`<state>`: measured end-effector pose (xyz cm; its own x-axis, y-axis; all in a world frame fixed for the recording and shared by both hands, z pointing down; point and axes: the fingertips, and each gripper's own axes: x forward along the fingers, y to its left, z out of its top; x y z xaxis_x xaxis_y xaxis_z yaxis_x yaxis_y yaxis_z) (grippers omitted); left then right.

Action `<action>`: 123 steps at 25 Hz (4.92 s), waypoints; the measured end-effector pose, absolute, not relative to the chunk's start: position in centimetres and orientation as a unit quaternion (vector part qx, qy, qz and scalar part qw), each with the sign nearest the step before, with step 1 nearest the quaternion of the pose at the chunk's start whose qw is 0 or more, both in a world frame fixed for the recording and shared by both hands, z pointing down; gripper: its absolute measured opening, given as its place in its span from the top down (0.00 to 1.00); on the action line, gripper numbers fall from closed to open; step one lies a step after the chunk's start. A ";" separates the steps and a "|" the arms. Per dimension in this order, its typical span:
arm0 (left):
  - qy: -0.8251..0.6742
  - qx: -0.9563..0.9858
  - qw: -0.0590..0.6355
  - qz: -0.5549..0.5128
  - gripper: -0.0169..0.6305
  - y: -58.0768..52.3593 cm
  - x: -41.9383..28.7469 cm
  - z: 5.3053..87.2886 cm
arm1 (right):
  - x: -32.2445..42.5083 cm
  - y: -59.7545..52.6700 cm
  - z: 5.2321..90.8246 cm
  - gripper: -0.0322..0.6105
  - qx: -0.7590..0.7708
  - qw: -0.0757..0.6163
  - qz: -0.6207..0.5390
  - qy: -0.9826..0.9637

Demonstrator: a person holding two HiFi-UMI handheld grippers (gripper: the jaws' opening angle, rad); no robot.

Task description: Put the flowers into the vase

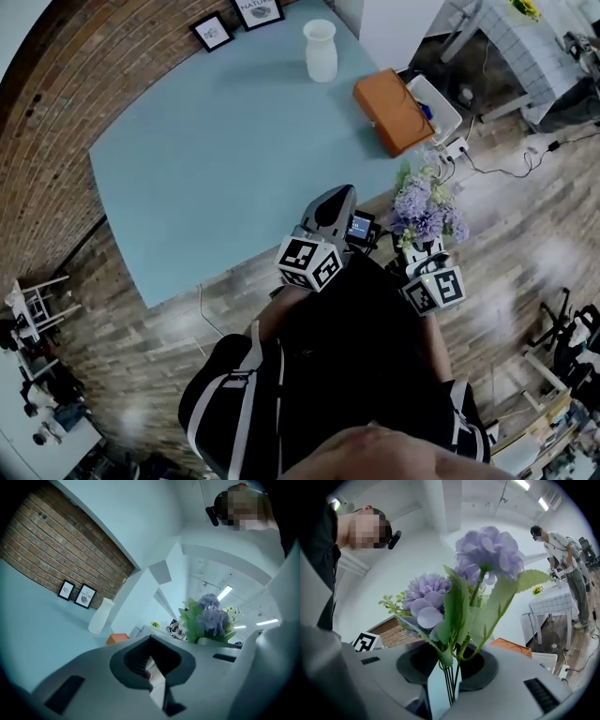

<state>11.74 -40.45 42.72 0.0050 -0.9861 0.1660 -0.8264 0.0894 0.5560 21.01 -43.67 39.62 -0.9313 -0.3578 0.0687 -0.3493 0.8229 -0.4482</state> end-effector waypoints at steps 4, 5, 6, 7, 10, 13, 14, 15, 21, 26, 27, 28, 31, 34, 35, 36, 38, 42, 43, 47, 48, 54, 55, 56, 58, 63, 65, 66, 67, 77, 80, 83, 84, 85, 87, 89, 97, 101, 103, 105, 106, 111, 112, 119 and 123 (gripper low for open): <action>-0.706 0.649 0.247 -0.140 0.93 -42.2 9.0 42.6 | 17.8 -46.5 39.8 0.76 -0.163 -0.011 -0.230 0.959; -0.710 0.648 0.242 -0.128 0.93 -42.5 8.4 42.9 | 17.1 -47.3 40.0 0.76 -0.160 -0.015 -0.231 0.960; -0.715 0.647 0.239 -0.118 0.93 -42.7 7.8 43.0 | 16.6 -48.0 40.2 0.76 -0.158 -0.019 -0.231 0.960; -0.718 0.644 0.238 -0.115 0.93 -42.8 7.3 43.1 | 16.1 -48.8 40.5 0.76 -0.156 -0.026 -0.230 0.960; -0.731 0.626 0.244 -0.119 0.93 -42.4 5.7 43.5 | 14.3 -50.4 40.9 0.76 -0.137 -0.036 -0.241 0.960; -0.756 0.588 0.254 -0.132 0.93 -42.8 4.0 44.2 | 12.0 -52.3 40.4 0.76 -0.106 -0.036 -0.241 0.964; -0.764 0.575 0.256 -0.139 0.93 -43.2 3.6 44.2 | 11.4 -53.1 40.3 0.76 -0.095 -0.035 -0.240 0.966; -0.772 0.564 0.255 -0.147 0.93 -43.7 3.3 44.1 | 10.8 -54.0 40.1 0.76 -0.085 -0.032 -0.237 0.967; -0.833 0.475 0.241 -0.151 0.93 -45.6 1.8 43.7 | 7.5 -59.0 39.8 0.76 -0.002 -0.032 -0.236 0.971; -0.868 0.411 0.235 -0.151 0.93 -48.6 1.8 43.5 | 5.9 -63.4 39.9 0.76 0.061 -0.031 -0.238 0.969; -0.873 0.401 0.231 -0.153 0.93 -49.3 2.0 43.5 | 5.7 -64.3 39.9 0.76 0.069 -0.027 -0.238 0.968; -0.877 0.393 0.228 -0.156 0.93 -49.7 2.1 43.5 | 5.5 -65.1 39.9 0.76 0.075 -0.021 -0.238 0.968; -0.892 0.364 0.218 -0.157 0.93 -49.1 1.9 43.1 | 4.1 -66.4 39.5 0.76 0.089 -0.005 -0.242 0.966; -0.906 0.328 0.216 -0.156 0.93 -45.9 1.1 43.4 | 1.8 -65.7 38.7 0.76 0.104 0.005 -0.235 0.966; -0.907 0.317 0.220 -0.165 0.93 -44.8 0.7 43.6 | 1.2 -65.2 38.3 0.76 0.108 0.005 -0.229 0.968; -0.907 0.310 0.225 -0.178 0.93 -43.9 0.3 43.9 | 0.6 -64.8 38.0 0.76 0.109 0.006 -0.221 0.969; -0.902 0.311 0.225 -0.198 0.93 -43.1 -0.6 44.1 | -0.5 -64.1 37.0 0.76 0.108 0.013 -0.203 0.973; -0.894 0.332 0.215 -0.210 0.93 -43.6 -1.5 44.2 | -2.4 -64.0 35.0 0.76 0.102 0.035 -0.174 0.979; -0.892 0.335 0.216 -0.211 0.93 -43.6 -1.6 44.3 | -3.0 -64.1 34.5 0.76 0.102 0.040 -0.173 0.979; -0.885 0.347 0.223 -0.216 0.93 -43.8 -2.2 44.7 | -4.9 -64.9 31.9 0.76 0.099 0.066 -0.157 0.980; -0.884 0.349 0.223 -0.218 0.93 -43.7 -2.4 44.7 | -5.4 -65.2 31.2 0.76 0.099 0.076 -0.148 0.981; -0.880 0.354 0.225 -0.221 0.93 -43.4 -3.1 44.9 | -8.3 -67.7 27.4 0.76 0.084 0.126 -0.134 0.979; -0.880 0.354 0.225 -0.221 0.93 -43.4 -3.1 44.9 | -8.7 -68.2 26.9 0.76 0.081 0.134 -0.132 0.979; -0.881 0.354 0.223 -0.221 0.93 -43.4 -3.2 44.8 | -9.2 -68.6 26.5 0.76 0.078 0.140 -0.127 0.979; -0.883 0.350 0.218 -0.224 0.93 -43.1 -3.5 44.4 | -10.2 -69.2 26.1 0.76 0.071 0.149 -0.111 0.980; -0.887 0.335 0.215 -0.233 0.93 -41.5 -4.1 43.9 | -12.7 -70.2 25.5 0.76 0.047 0.171 -0.103 0.979; -0.889 0.331 0.217 -0.230 0.93 -41.0 -4.0 44.1 | -13.6 -70.4 25.7 0.76 0.044 0.172 -0.100 0.979; -0.890 0.329 0.218 -0.228 0.93 -40.8 -4.0 44.2 | -14.1 -70.5 26.0 0.76 0.042 0.170 -0.099 0.980; -0.891 0.327 0.217 -0.226 0.93 -40.6 -3.9 44.3 | -14.6 -70.6 26.5 0.76 0.040 0.166 -0.099 0.980; -0.893 0.319 0.212 -0.234 0.93 -39.3 -4.6 43.7 | -18.2 -70.4 34.8 0.76 0.019 0.091 -0.106 0.990; -0.894 0.315 0.220 -0.231 0.93 -39.1 -4.5 44.2 | -18.5 -71.0 37.9 0.76 0.006 0.059 -0.109 0.992; -0.894 0.314 0.226 -0.228 0.93 -39.2 -4.6 44.6 | -18.8 -71.7 40.0 0.76 -0.004 0.039 -0.111 0.993; -0.894 0.314 0.226 -0.227 0.93 -39.1 -4.7 44.7 | -18.9 -71.8 40.5 0.76 -0.007 0.035 -0.111 0.993; -0.894 0.314 0.227 -0.226 0.93 -39.1 -4.7 44.8 | -19.0 -71.8 41.0 0.76 -0.008 0.030 -0.110 0.993; -0.893 0.315 0.227 -0.225 0.93 -39.1 -4.7 44.8 | -19.0 -71.8 41.6 0.76 -0.010 0.022 -0.102 0.994; -0.894 0.316 0.228 -0.223 0.93 -39.1 -4.6 44.8 | -18.9 -71.7 42.3 0.76 -0.011 0.013 -0.093 0.995; -0.895 0.318 0.229 -0.214 0.93 -39.3 -4.3 44.8 | -19.3 -71.5 44.5 0.76 -0.021 -0.016 -0.069 0.997; -0.895 0.317 0.231 -0.213 0.93 -39.0 -4.1 45.0 | -19.4 -71.0 44.8 0.76 -0.025 -0.026 -0.043 0.998; -0.895 0.316 0.232 -0.213 0.93 -38.9 -4.2 45.2 | -19.5 -70.7 45.2 0.76 -0.024 -0.033 -0.033 0.999; -0.895 0.316 0.233 -0.212 0.93 -38.8 -4.1 45.2 | -19.5 -70.7 45.6 0.76 -0.024 -0.041 -0.027 0.999; -0.895 0.317 0.233 -0.211 0.93 -38.8 -4.0 45.2 | -19.4 -70.7 45.7 0.76 -0.025 -0.045 -0.022 0.998; -0.895 0.319 0.232 -0.209 0.93 -38.8 -3.9 45.2 | -19.5 -70.3 46.8 0.76 -0.024 -0.088 0.033 0.995; -0.895 0.319 0.232 -0.209 0.93 -38.9 -4.0 45.2 | -19.6 -70.3 47.0 0.76 -0.024 -0.099 0.043 0.994; -0.894 0.324 0.226 -0.210 0.93 -39.0 -4.1 45.0 | -20.1 -71.0 47.8 0.76 -0.030 -0.165 0.064 0.984; -0.893 0.326 0.224 -0.214 0.93 -39.2 -4.3 44.8 | -20.1 -71.2 48.1 0.75 -0.031 -0.193 0.072 0.978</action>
